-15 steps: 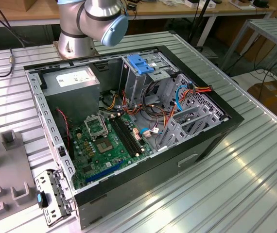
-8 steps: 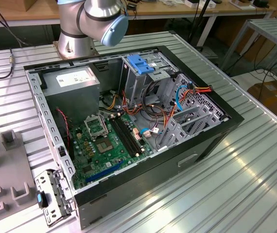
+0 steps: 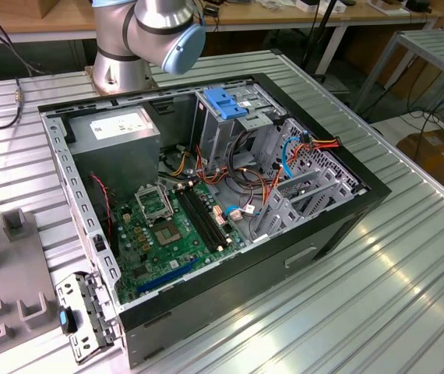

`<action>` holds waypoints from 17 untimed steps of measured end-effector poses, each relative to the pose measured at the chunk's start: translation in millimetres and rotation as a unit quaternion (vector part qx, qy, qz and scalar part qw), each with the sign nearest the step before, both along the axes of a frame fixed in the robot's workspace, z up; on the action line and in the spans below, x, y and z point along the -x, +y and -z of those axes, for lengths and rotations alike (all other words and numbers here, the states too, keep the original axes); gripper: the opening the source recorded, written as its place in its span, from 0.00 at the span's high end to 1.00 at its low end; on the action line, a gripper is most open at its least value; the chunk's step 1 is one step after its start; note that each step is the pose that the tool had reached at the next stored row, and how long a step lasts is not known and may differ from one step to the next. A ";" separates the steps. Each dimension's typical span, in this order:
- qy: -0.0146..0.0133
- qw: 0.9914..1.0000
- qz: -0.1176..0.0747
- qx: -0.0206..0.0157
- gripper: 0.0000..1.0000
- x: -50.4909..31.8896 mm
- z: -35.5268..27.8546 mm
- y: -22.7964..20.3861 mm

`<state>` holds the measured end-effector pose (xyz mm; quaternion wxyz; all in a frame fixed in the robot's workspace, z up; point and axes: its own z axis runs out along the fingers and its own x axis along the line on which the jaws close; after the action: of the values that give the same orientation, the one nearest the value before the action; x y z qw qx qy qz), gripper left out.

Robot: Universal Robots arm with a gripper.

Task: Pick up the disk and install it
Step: 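Pick up the disk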

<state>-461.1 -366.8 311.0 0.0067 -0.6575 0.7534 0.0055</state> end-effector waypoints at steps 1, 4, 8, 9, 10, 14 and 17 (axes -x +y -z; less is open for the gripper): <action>0.000 1.000 0.000 0.000 0.44 0.0 1.7 0.1; 0.000 1.000 0.000 0.000 0.44 0.1 7.3 0.6; 0.000 1.000 0.000 0.000 0.44 0.0 13.6 1.4; 0.000 1.000 0.000 0.000 0.44 0.0 13.9 1.4; 0.000 1.000 0.000 0.000 0.44 0.1 13.9 1.4; 0.000 1.000 0.000 0.000 0.44 0.1 14.1 1.4; 0.000 1.000 0.000 0.000 0.44 0.1 14.3 1.4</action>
<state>-461.2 -365.4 296.7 0.0067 -0.6574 0.7535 0.0054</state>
